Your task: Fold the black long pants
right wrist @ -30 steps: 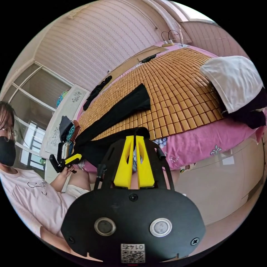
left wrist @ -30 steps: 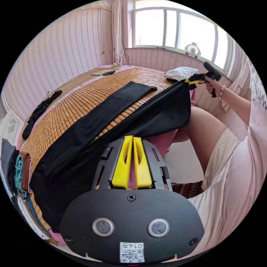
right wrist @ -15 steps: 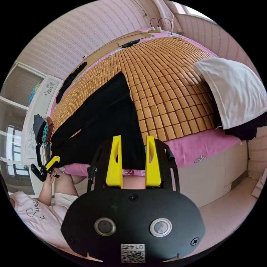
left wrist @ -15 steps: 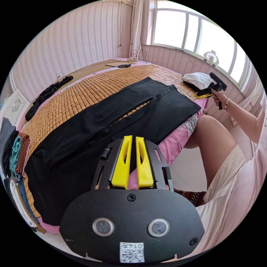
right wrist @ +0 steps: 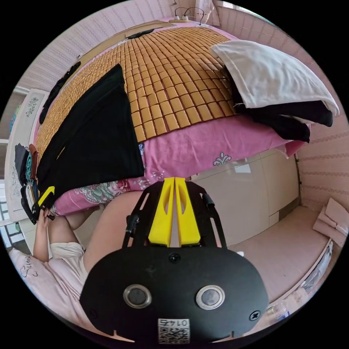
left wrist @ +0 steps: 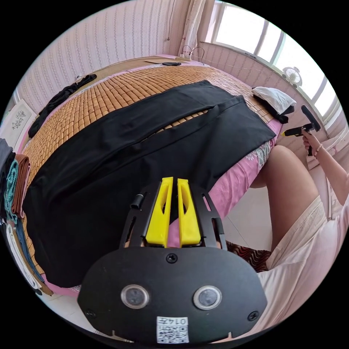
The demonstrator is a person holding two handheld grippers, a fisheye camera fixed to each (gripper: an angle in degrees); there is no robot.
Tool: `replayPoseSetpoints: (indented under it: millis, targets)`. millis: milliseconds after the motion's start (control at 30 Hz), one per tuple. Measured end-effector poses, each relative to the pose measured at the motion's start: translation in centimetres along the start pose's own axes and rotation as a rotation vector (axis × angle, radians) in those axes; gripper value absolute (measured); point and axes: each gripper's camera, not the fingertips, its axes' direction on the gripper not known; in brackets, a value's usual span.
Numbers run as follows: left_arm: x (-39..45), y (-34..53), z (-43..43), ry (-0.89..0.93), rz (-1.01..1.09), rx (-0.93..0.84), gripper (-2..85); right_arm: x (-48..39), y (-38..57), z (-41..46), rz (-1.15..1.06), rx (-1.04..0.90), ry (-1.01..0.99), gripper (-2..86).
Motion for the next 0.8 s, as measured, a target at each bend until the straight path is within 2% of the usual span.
replayPoseSetpoints:
  millis: [100, 167, 233, 367, 600, 700, 800]
  targets:
    - [-0.5, 0.2, -0.5, 0.008, -0.007, 0.007, 0.4, -0.7, -0.9, 0.4, -0.028, 0.007, -0.169, 9.6]
    - [-0.7, 0.1, -0.9, 0.007, -0.005, 0.006, 0.3, -1.5, -1.4, 1.6, -0.057, -0.043, -0.240, 10.5]
    - [-1.0, 0.1, -1.4, 0.004, 0.002, 0.002, 0.2, -2.3, -1.5, 2.2, -0.053, -0.056, -0.170, 7.2]
    - [-1.6, -0.1, -2.6, 0.007, 0.012, -0.002, 0.3, -1.8, -0.6, 0.1, -0.077, -0.014, -0.171, 2.2]
    - [-3.3, 0.1, -3.9, 0.020, 0.020, 0.000, 0.8, 0.0, -0.2, -1.3, -0.037, -0.067, -0.167, 5.3]
    - [-4.2, 0.2, -5.7, -0.014, 0.003, 0.020, 1.3, -0.5, -1.2, -3.2, 0.013, 0.012, -0.066, 7.2]
    - [-6.7, 1.0, -8.5, -0.036, -0.083, 0.091, 1.9, -2.6, -3.0, -5.2, -0.047, 0.113, 0.030, 5.4]
